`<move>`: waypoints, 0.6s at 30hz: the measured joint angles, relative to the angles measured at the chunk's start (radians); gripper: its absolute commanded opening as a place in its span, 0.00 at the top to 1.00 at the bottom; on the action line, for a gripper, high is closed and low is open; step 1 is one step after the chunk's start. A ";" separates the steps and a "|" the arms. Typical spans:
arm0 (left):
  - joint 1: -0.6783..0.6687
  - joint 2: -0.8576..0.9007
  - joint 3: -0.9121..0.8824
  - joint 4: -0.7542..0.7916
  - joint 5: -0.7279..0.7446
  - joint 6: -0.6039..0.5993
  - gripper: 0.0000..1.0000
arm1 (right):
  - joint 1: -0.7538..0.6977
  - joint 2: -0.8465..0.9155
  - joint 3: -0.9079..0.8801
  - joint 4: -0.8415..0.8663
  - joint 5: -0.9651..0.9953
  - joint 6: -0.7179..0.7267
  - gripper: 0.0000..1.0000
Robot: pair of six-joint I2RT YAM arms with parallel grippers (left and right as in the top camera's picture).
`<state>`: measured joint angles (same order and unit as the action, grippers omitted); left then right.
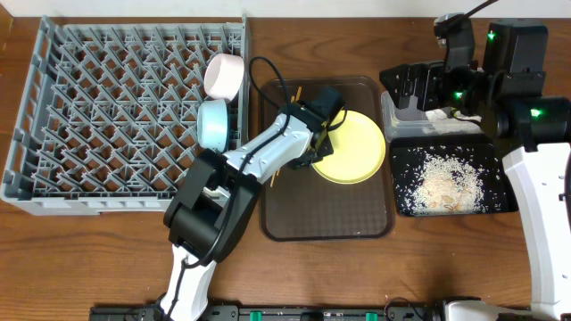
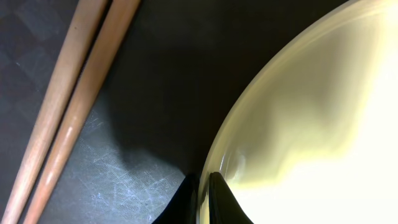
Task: Sort waste into correct bins and load items into the dishwasher
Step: 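Grip the yellow plate edge with the left gripper, adjusting hold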
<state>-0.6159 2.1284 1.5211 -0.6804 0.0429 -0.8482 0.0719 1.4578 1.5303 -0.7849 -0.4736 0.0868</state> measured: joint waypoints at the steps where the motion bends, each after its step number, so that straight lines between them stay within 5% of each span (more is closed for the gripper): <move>1: 0.005 -0.003 0.000 -0.002 0.006 0.005 0.93 | 0.000 0.000 0.000 0.000 0.000 0.000 0.01; 18: 0.055 -0.309 -0.008 -0.016 0.005 0.207 0.92 | 0.000 0.000 0.000 0.000 0.000 0.000 0.01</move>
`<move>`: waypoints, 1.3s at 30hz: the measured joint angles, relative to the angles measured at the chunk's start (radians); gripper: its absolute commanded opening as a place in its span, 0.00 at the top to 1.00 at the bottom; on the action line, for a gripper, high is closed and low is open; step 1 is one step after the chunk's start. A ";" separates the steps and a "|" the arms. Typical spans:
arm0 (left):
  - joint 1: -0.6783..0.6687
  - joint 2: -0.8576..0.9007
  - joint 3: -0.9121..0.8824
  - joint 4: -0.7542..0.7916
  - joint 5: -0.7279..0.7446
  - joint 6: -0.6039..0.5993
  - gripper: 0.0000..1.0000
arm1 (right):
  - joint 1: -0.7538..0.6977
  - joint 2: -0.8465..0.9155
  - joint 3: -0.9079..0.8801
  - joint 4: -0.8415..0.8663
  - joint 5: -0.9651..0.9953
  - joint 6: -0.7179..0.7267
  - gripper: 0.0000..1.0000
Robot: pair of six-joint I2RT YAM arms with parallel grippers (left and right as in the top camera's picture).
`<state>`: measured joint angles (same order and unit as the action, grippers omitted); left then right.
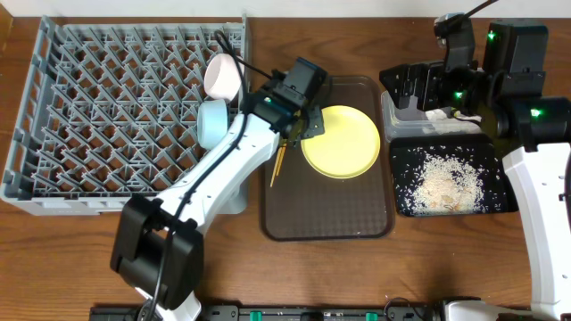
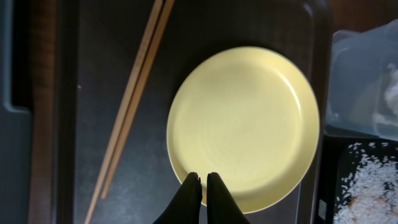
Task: Sort waste into correct bins and load items into the dishwasher
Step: 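Grip the yellow plate edge with the left gripper, adjusting hold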
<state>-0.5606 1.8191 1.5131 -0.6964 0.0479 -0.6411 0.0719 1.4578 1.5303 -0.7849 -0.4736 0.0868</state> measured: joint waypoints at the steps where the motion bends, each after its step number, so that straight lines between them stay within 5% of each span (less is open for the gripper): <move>1: 0.005 -0.002 0.000 -0.008 0.003 -0.002 0.89 | 0.000 0.000 0.000 0.000 0.000 0.000 0.01; 3: 0.013 0.003 0.000 -0.042 0.006 -0.034 0.73 | 0.000 0.000 0.000 0.000 0.000 0.000 0.01; 8: 0.010 0.045 -0.020 -0.051 0.001 -0.178 0.57 | 0.000 0.000 0.000 0.000 0.000 0.000 0.01; 19: -0.022 0.253 -0.037 0.036 0.013 -0.304 0.55 | 0.000 0.000 0.000 0.000 0.000 0.000 0.01; 24: -0.022 0.278 -0.043 0.049 0.023 -0.330 0.62 | 0.000 0.000 0.000 0.000 0.000 0.000 0.01; 28: -0.023 0.285 -0.043 0.078 0.025 -0.351 0.92 | 0.000 0.000 0.000 0.000 0.000 0.000 0.01; 39: -0.026 0.288 -0.043 0.099 0.029 -0.317 0.93 | 0.000 0.000 0.000 0.000 0.000 0.000 0.01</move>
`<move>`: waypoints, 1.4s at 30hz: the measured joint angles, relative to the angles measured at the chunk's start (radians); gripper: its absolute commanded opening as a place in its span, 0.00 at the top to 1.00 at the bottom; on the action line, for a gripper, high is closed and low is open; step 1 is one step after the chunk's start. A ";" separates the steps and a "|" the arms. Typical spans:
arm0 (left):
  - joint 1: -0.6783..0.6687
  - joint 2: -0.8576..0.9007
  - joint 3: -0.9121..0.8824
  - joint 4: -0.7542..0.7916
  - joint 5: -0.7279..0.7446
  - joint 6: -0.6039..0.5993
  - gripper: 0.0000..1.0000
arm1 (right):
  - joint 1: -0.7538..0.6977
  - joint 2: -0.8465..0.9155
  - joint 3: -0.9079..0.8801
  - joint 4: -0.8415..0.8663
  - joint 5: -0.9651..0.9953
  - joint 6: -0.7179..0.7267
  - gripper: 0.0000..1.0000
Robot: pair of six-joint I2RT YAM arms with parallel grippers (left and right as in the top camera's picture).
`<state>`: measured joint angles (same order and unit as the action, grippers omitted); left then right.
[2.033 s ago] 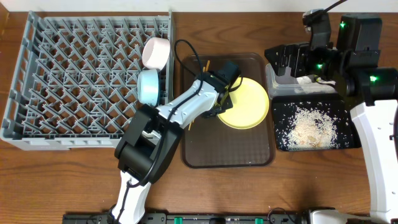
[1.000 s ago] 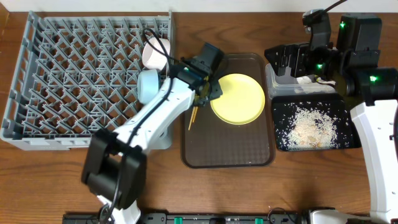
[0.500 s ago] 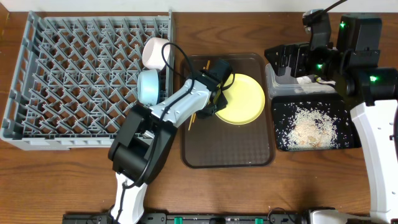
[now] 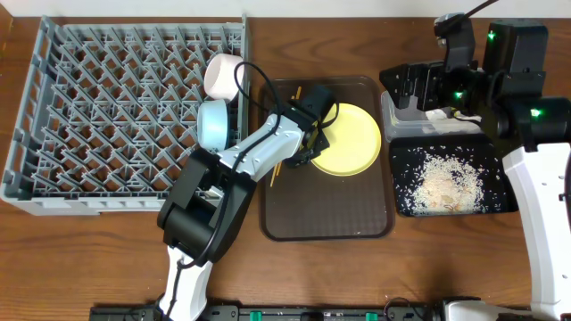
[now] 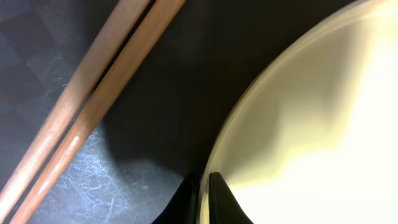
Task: Sort waste into correct bins and load items into the dishwasher
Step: 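Grip the yellow plate edge with the left gripper, adjusting hold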
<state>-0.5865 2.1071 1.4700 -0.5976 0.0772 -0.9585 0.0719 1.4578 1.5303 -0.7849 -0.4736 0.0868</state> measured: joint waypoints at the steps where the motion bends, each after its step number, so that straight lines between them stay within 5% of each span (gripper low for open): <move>1: 0.000 -0.002 0.000 0.000 0.000 0.017 0.93 | 0.000 0.000 0.000 0.000 0.000 0.000 0.01; 9: 0.003 -0.096 -0.008 -0.023 -0.001 0.175 0.93 | 0.000 0.000 0.000 0.000 0.000 0.000 0.01; 18: 0.029 -0.221 -0.007 -0.060 0.002 0.222 0.92 | 0.000 0.000 0.000 0.000 0.000 0.000 0.01; 20: 0.037 -0.220 -0.007 -0.074 0.004 0.203 0.83 | 0.000 0.000 0.000 0.000 0.000 0.000 0.01; 24: 0.053 -0.220 -0.007 -0.074 0.034 0.163 0.48 | 0.000 0.000 0.000 0.000 0.000 0.000 0.01; 42: 0.066 -0.049 -0.007 -0.003 0.101 0.144 0.37 | 0.000 0.000 0.000 0.000 0.000 0.000 0.01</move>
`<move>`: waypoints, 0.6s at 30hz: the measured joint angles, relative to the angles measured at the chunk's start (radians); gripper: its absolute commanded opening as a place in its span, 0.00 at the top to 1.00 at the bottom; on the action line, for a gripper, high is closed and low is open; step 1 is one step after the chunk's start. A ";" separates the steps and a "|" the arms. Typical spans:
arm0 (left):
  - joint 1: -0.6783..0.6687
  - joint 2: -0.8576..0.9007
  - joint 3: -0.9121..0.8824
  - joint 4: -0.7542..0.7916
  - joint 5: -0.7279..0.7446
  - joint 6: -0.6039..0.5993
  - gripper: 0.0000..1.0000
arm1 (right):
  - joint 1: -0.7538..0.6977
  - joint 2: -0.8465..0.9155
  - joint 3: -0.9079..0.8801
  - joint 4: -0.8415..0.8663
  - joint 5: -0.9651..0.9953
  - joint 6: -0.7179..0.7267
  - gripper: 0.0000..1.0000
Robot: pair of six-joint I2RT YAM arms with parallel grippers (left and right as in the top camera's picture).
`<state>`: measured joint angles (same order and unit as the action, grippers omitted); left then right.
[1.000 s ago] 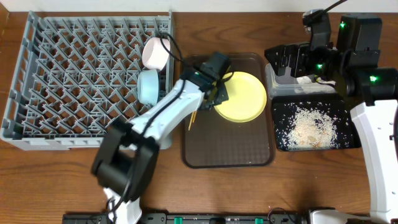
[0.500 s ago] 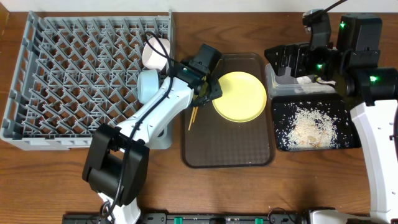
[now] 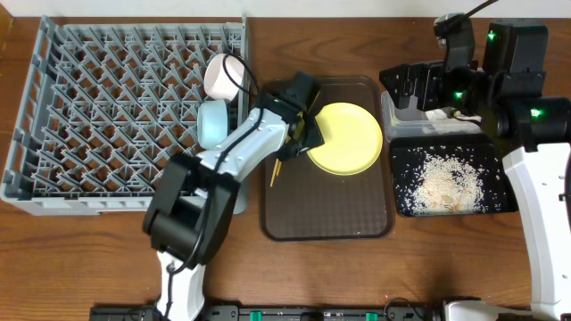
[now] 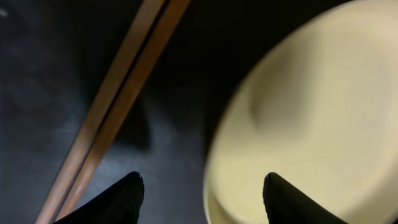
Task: Sort waste into correct bins and load items into the dishwasher
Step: 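Grip the yellow plate edge with the left gripper, adjusting hold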
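Note:
A yellow plate (image 3: 348, 139) lies on the brown tray (image 3: 330, 223). Two wooden chopsticks (image 3: 278, 167) lie on the tray just left of it. My left gripper (image 3: 310, 135) is low at the plate's left edge and open. In the left wrist view the left gripper (image 4: 202, 182) straddles the rim: one fingertip over the dark tray, the other over the yellow plate (image 4: 311, 112). The chopsticks (image 4: 118, 118) run diagonally to the left. My right gripper (image 3: 412, 87) hovers over the bins at the far right; its jaws cannot be made out.
A grey dish rack (image 3: 107, 116) fills the left side, with a pink cup (image 3: 223, 75) and a pale blue cup (image 3: 212, 123) at its right edge. A clear container (image 3: 428, 118) and a black bin with rice (image 3: 451, 183) stand right of the tray.
My left gripper was shut with its tips at the plate's left rim. Now it is open, with the rim between its fingers. Plate, chopsticks and right arm stay put.
My left gripper was shut, low at the plate's left rim. Then it was high above the tray, still shut, with the whole plate in its view. Then it was low at the rim again, shut. Now it stands open across the rim.

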<state>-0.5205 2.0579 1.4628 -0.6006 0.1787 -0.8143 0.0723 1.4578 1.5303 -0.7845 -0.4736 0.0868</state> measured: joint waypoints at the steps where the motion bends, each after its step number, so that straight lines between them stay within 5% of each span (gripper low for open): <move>1: 0.000 0.014 0.000 0.007 0.004 0.003 0.37 | 0.000 0.000 0.000 0.000 0.000 0.000 0.01; 12: -0.047 0.061 0.010 0.106 0.007 0.025 0.45 | 0.000 0.000 0.000 0.000 0.000 0.000 0.01; 14: -0.057 0.074 0.023 0.119 0.004 0.023 0.55 | 0.000 0.000 0.000 0.000 0.000 0.000 0.01; 18: -0.051 0.093 0.036 0.130 0.001 -0.006 0.92 | 0.000 0.000 0.000 0.000 0.000 0.000 0.01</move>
<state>-0.5720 2.1509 1.4990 -0.4709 0.1799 -0.8200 0.0719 1.4578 1.5303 -0.7849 -0.4736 0.0868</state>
